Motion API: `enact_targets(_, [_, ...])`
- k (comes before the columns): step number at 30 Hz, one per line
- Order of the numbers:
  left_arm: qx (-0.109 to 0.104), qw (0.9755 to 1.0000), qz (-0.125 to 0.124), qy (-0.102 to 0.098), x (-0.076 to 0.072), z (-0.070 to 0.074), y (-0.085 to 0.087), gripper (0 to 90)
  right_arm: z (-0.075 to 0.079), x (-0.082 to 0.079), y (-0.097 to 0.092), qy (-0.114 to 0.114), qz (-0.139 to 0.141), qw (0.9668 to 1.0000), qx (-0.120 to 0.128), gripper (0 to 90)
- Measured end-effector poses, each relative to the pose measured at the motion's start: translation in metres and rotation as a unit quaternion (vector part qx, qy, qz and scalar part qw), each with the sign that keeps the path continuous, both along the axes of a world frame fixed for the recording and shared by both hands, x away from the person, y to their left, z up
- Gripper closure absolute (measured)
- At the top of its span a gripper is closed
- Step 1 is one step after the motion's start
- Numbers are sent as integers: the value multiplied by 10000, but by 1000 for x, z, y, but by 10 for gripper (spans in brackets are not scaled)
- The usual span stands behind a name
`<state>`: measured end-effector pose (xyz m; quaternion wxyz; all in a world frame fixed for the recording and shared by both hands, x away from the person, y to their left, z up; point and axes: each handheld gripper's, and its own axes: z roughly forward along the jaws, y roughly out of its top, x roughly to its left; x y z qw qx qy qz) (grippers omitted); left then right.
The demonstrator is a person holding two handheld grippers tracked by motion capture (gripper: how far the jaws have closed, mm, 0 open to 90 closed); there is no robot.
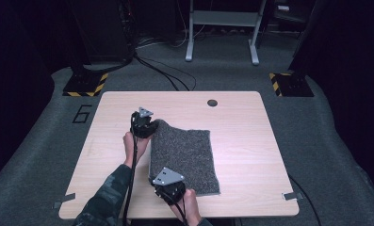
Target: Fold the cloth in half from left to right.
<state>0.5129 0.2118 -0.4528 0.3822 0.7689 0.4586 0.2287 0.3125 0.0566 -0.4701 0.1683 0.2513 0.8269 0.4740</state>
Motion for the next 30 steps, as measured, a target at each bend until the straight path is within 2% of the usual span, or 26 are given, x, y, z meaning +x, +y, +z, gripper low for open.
enact_targets(5, [48, 10000, -4, 11, 1, 9, 3, 859, 9, -1, 3, -76, 22, 9998, 176, 876])
enact_targets(10, [110, 9999, -15, -37, 3, 32, 6, 859, 21, -2, 2, -264, -1, 9986, 455, 876])
enact_targets(14, [293, 9993, -160, -138, 2, 44, -8, 859, 28, -4, -5, -361, -32, 9976, 590, 876])
enact_targets(18, [385, 9987, -323, -91, 2, 41, -22, 858, 26, -6, -15, -324, -161, 9975, 603, 876])
enact_targets(21, [397, 9983, -414, -26, 5, 37, -33, 857, 20, -7, -24, -298, -246, 9979, 514, 875])
enact_targets(27, [467, 9976, -503, 105, 10, 25, -50, 855, 11, -6, -40, -134, -406, 9982, 429, 873])
enact_targets(30, [426, 9975, -527, 178, 13, 20, -55, 853, 7, -6, -45, -72, -485, 9979, 419, 871])
